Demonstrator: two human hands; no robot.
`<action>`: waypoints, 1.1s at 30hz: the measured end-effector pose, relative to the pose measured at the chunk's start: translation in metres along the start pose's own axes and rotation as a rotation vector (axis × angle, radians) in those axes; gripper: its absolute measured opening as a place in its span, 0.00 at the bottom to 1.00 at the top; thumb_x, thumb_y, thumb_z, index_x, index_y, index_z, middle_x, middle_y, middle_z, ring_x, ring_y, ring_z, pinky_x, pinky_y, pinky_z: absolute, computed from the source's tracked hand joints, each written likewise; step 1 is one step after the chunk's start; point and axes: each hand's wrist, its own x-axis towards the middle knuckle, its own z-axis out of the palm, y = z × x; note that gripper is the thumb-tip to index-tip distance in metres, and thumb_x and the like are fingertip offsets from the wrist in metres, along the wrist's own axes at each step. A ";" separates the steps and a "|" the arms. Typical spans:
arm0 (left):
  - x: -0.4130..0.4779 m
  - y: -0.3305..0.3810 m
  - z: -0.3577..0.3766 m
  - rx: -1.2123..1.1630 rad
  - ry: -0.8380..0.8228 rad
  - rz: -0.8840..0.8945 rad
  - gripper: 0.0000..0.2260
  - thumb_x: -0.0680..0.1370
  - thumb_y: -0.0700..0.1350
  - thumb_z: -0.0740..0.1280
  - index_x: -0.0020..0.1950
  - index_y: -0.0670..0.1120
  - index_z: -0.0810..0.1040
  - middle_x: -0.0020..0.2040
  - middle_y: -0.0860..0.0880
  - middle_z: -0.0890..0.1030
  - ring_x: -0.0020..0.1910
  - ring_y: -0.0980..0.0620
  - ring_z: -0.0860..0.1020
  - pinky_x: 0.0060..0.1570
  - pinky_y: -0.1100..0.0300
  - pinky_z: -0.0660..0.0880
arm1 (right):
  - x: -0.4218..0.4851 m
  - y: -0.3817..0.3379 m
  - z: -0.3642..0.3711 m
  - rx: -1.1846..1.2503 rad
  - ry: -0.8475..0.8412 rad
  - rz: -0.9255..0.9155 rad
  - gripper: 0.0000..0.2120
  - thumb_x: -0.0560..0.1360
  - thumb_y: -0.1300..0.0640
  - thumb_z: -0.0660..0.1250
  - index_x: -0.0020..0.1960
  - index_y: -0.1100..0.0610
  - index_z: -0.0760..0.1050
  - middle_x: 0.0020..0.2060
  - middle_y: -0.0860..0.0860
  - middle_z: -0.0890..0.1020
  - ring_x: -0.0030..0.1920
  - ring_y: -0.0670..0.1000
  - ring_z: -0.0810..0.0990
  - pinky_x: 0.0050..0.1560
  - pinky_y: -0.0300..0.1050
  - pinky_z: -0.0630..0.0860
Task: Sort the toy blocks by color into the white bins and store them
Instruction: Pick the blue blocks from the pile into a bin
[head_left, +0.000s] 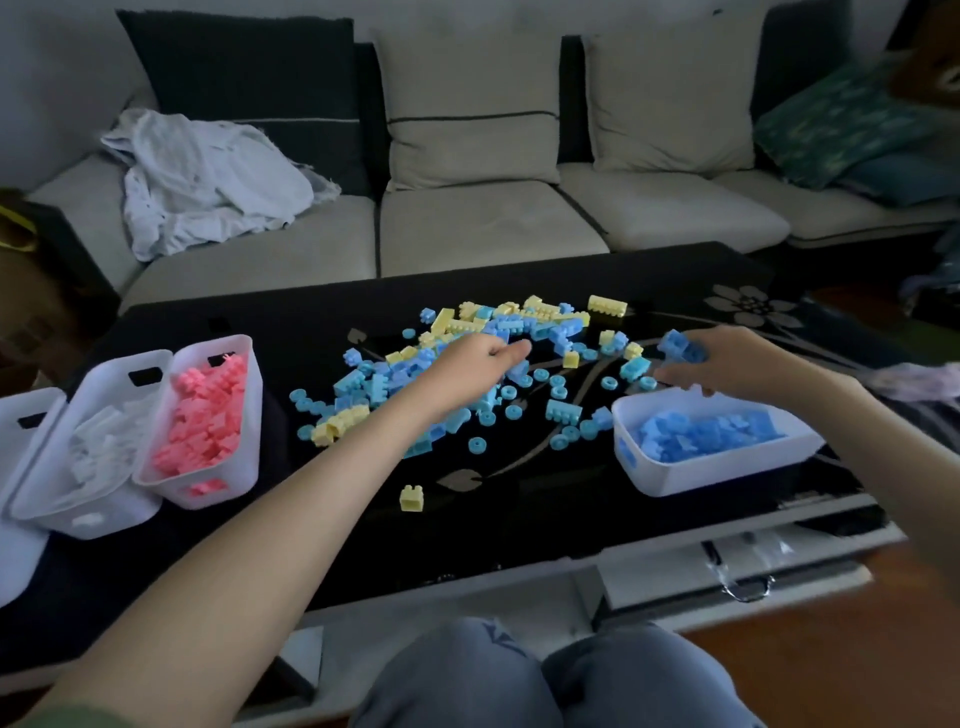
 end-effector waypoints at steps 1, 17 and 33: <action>0.002 0.013 0.010 0.020 -0.034 0.036 0.18 0.81 0.57 0.58 0.39 0.45 0.70 0.34 0.50 0.71 0.31 0.55 0.69 0.30 0.63 0.63 | -0.005 0.010 -0.002 0.002 -0.002 0.016 0.12 0.74 0.49 0.69 0.46 0.58 0.75 0.39 0.55 0.80 0.34 0.49 0.77 0.35 0.41 0.71; 0.030 0.085 0.104 0.192 -0.096 0.505 0.16 0.80 0.45 0.61 0.68 0.49 0.71 0.65 0.48 0.72 0.65 0.51 0.68 0.61 0.60 0.64 | -0.019 0.078 -0.020 -0.130 0.054 0.019 0.27 0.73 0.55 0.71 0.69 0.54 0.67 0.62 0.53 0.75 0.57 0.50 0.76 0.47 0.39 0.71; -0.009 -0.111 -0.053 0.406 0.187 -0.143 0.15 0.80 0.38 0.55 0.60 0.49 0.77 0.57 0.44 0.76 0.54 0.46 0.76 0.52 0.57 0.71 | 0.053 -0.121 0.074 -0.025 -0.182 -0.433 0.23 0.79 0.60 0.59 0.73 0.51 0.60 0.65 0.52 0.71 0.59 0.52 0.74 0.49 0.41 0.70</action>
